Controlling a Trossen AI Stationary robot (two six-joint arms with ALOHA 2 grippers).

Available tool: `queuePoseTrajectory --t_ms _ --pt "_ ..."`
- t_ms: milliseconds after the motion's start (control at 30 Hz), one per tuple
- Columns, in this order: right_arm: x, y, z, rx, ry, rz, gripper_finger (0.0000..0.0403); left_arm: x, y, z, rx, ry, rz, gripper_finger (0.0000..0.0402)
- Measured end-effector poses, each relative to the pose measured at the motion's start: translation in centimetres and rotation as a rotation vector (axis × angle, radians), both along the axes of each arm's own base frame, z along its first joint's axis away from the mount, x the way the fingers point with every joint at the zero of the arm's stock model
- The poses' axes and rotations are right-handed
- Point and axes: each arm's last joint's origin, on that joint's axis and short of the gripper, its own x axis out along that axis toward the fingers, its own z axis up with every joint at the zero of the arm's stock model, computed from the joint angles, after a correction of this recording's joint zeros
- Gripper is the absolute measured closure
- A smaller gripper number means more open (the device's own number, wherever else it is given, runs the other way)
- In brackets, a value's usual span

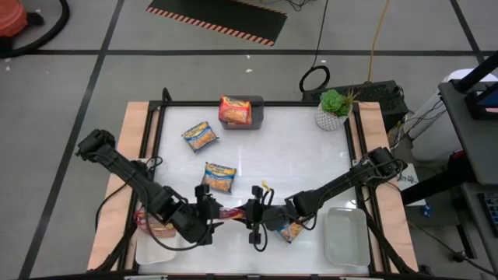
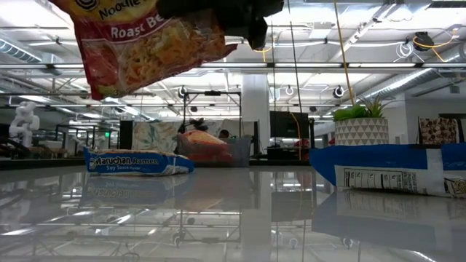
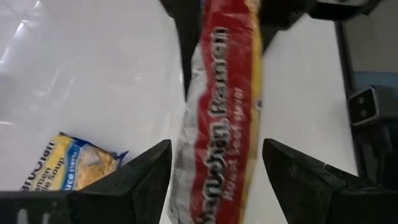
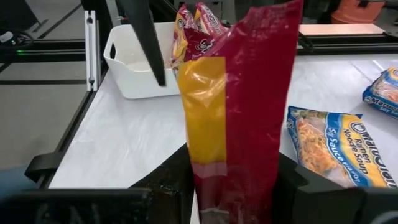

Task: Sort Maruchan noodles
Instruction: Put the red noodle pack into the white bin

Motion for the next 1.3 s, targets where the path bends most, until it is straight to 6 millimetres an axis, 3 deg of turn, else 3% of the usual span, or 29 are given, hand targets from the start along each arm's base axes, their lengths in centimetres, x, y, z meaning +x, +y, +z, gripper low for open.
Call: queuePoseTrajectory --t_ms 233,833,933,1167,1300 --pt "0.03 0.01 0.05 0.002 -0.007 0.000 0.0287 0.65 1.02 0.03 0.026 -0.011 0.041 0.0147" --pt "0.00 0.47 0.68 0.001 -0.057 0.027 0.0287 0.96 0.76 -0.63 0.012 0.031 0.002 0.0148" --pt "0.00 0.46 0.67 -0.002 -0.055 0.028 0.0287 0.81 0.54 -0.65 0.011 0.034 -0.008 0.0167" --pt "0.00 0.44 0.66 -0.003 -0.054 0.028 0.0287 0.84 0.58 -0.68 0.012 0.049 -0.043 0.0253" --pt "0.00 0.48 0.66 -0.002 -0.054 0.035 0.0283 0.83 0.51 -0.68 0.005 0.056 -0.063 0.0273"
